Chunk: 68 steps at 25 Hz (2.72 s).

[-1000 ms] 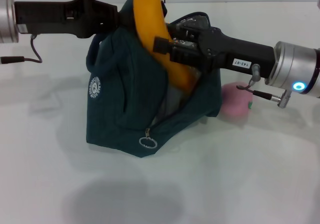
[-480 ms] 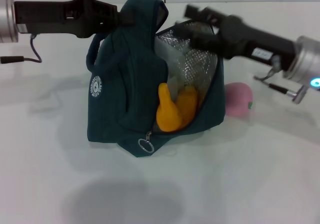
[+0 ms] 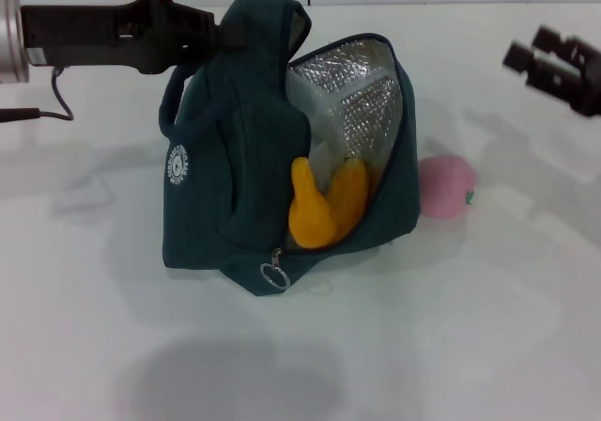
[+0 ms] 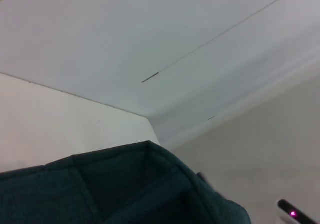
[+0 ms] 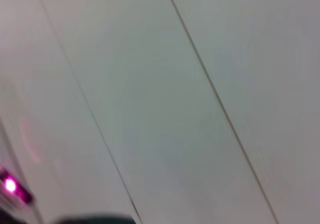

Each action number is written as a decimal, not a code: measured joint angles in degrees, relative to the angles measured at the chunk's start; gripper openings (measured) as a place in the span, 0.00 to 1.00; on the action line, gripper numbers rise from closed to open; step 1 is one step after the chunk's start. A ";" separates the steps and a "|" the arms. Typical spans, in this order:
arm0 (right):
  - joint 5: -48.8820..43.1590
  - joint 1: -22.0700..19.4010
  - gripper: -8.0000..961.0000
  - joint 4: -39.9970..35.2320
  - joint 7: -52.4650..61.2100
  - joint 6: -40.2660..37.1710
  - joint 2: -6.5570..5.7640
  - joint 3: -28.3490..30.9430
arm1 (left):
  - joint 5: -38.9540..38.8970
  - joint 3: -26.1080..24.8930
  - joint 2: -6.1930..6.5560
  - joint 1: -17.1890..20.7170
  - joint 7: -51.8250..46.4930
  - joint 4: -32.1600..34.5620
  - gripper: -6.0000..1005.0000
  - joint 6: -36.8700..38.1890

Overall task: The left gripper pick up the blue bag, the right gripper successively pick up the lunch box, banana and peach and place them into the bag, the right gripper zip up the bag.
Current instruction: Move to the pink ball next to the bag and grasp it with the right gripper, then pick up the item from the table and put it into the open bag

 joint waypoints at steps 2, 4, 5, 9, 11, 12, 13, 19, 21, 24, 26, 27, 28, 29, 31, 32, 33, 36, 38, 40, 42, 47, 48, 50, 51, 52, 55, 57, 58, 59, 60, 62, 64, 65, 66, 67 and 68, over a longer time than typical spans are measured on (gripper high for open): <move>-3.46 -0.42 0.91 0.05 0.52 2.52 -0.34 0.08 | 0.00 0.00 0.00 0.00 0.00 0.00 0.04 0.00; -7.64 -0.22 0.91 -0.04 0.77 5.24 -0.21 0.09 | 0.01 0.00 -0.01 -0.03 0.02 0.00 0.04 -0.01; -10.05 0.15 0.91 -0.20 0.78 6.66 0.08 0.02 | 0.01 0.01 -0.06 -0.09 0.03 0.00 0.04 -0.01; -18.86 2.56 0.89 -0.39 0.99 11.30 1.66 -0.03 | 0.01 0.01 -0.12 -0.23 0.04 0.00 0.04 0.00; -22.83 3.88 0.88 -0.40 1.40 13.46 2.53 -0.02 | 0.01 0.00 -0.10 -0.24 0.02 0.00 0.04 -0.01; -24.47 4.38 0.87 -0.40 1.59 14.43 2.89 -0.01 | 0.01 0.00 -0.07 -0.24 0.00 0.00 0.04 -0.01; -26.07 4.90 0.87 -0.41 1.77 15.34 3.27 -0.01 | 0.01 0.00 -0.06 -0.23 -0.01 0.00 0.04 0.00; -31.67 7.23 0.83 -0.55 2.39 21.06 5.20 -0.24 | 0.01 0.00 -0.06 -0.07 0.04 0.00 0.04 0.18; -33.02 7.90 0.82 -0.44 2.41 22.51 5.39 -0.62 | 0.01 0.00 -0.07 -0.10 0.04 0.00 0.04 0.22; -34.13 8.67 0.80 -0.36 2.41 23.75 5.61 -1.48 | 0.01 0.00 -0.07 -0.26 0.06 0.00 0.04 0.25; -34.27 8.72 0.79 -0.54 2.41 24.23 5.72 -1.72 | 0.01 0.00 -0.08 -0.30 0.07 0.00 0.04 0.26; -34.32 8.72 0.79 -0.58 2.44 24.25 5.72 -1.74 | 0.01 0.00 -0.07 -0.32 0.07 0.00 0.04 0.26; -34.36 8.72 0.78 -0.60 2.47 24.21 5.70 -1.74 | 0.01 0.00 -0.07 -0.32 0.07 0.00 0.04 0.26; -34.42 8.72 0.78 -0.64 2.53 24.07 5.62 -1.76 | 0.01 0.00 -0.06 -0.33 0.07 0.00 0.04 0.26; -34.52 8.58 0.76 -0.85 2.57 23.82 5.55 -1.78 | 0.00 0.00 -0.06 -0.34 0.07 0.00 0.04 0.26; -34.55 8.48 0.76 -0.98 2.58 23.79 5.55 -1.80 | 0.00 0.00 -0.06 -0.34 0.07 0.00 0.04 0.26; -34.57 8.37 0.75 -1.10 2.58 23.77 5.55 -1.81 | 0.00 0.00 -0.04 -0.36 0.07 0.00 0.04 0.26; -34.59 8.15 0.73 -1.25 2.58 23.70 5.54 -1.83 | 0.00 0.00 -0.03 -0.36 0.07 0.00 0.04 0.26; -34.54 7.98 0.68 -1.28 2.58 23.65 5.49 -1.78 | 0.00 0.00 -0.02 -0.36 0.07 0.00 0.04 0.26; -34.50 7.59 0.63 -1.64 2.58 23.60 5.47 -1.69 | 0.00 0.00 -0.01 -0.36 0.07 0.00 0.04 0.26; -34.52 6.81 0.57 -2.62 2.58 23.25 5.45 -1.43 | 0.00 0.00 0.00 -0.35 0.07 0.00 0.04 0.26; -34.15 3.20 0.49 -6.15 2.52 16.81 5.39 5.43 | -0.16 0.00 0.00 -0.15 0.07 0.04 0.04 0.19; -33.91 2.52 0.49 -6.37 2.51 13.82 5.39 8.87 | -0.26 0.00 0.00 -0.14 0.08 0.04 0.04 0.17; -33.22 1.76 0.47 -6.33 2.52 8.19 5.36 14.62 | -0.41 -0.01 0.00 -0.13 0.13 0.03 0.04 0.16; -32.77 1.38 0.47 -6.15 2.53 5.10 5.35 17.83 | -0.42 0.00 0.00 -0.13 0.13 0.02 0.04 0.16; -32.20 1.06 0.46 -6.03 2.55 1.76 5.31 20.80 | -0.43 0.00 0.00 -0.12 0.14 0.02 0.04 0.16; -29.61 0.56 0.45 -5.85 2.57 -6.33 5.31 27.01 | -0.44 0.00 0.00 -0.11 0.15 0.01 0.04 0.17; -27.25 0.75 0.44 -5.81 2.57 -9.92 5.31 27.62 | -0.44 0.00 -0.01 -0.09 0.15 0.00 0.04 0.17; -26.21 1.22 0.43 -5.79 2.58 -11.34 5.38 27.43 | -0.44 0.01 -0.01 -0.10 0.16 0.00 0.04 0.17; -25.73 1.74 0.43 -5.73 2.58 -12.18 5.42 27.28 | -0.46 0.00 -0.02 -0.09 0.16 0.00 0.04 0.17; -25.35 2.63 0.42 -5.53 2.60 -13.13 5.55 26.82 | -0.48 0.00 -0.04 -0.09 0.16 0.00 0.04 0.17; -25.17 5.14 0.41 -4.40 2.82 -14.05 5.70 25.32 | -0.52 -0.01 -0.07 -0.08 0.15 0.00 0.04 0.17; -25.10 8.23 0.39 -2.61 3.07 -14.20 5.73 23.00 | -0.54 0.00 -0.08 -0.04 0.15 0.00 0.04 0.14; -25.09 9.66 0.39 -1.70 3.11 -14.05 5.75 21.78 | -0.56 0.00 -0.12 -0.02 0.15 0.00 0.04 0.07; -25.08 10.67 0.38 -1.06 3.11 -13.86 5.78 20.80 | -0.56 0.00 -0.12 -0.02 0.15 0.00 0.04 0.07; -25.07 11.78 0.37 -0.40 3.14 -13.41 5.80 19.68 | -0.60 0.00 -0.15 -0.01 0.15 0.00 0.04 0.05; -25.04 13.13 0.36 0.45 3.29 -12.61 5.85 18.09 | -0.66 0.00 -0.17 -0.01 0.15 0.00 0.04 0.02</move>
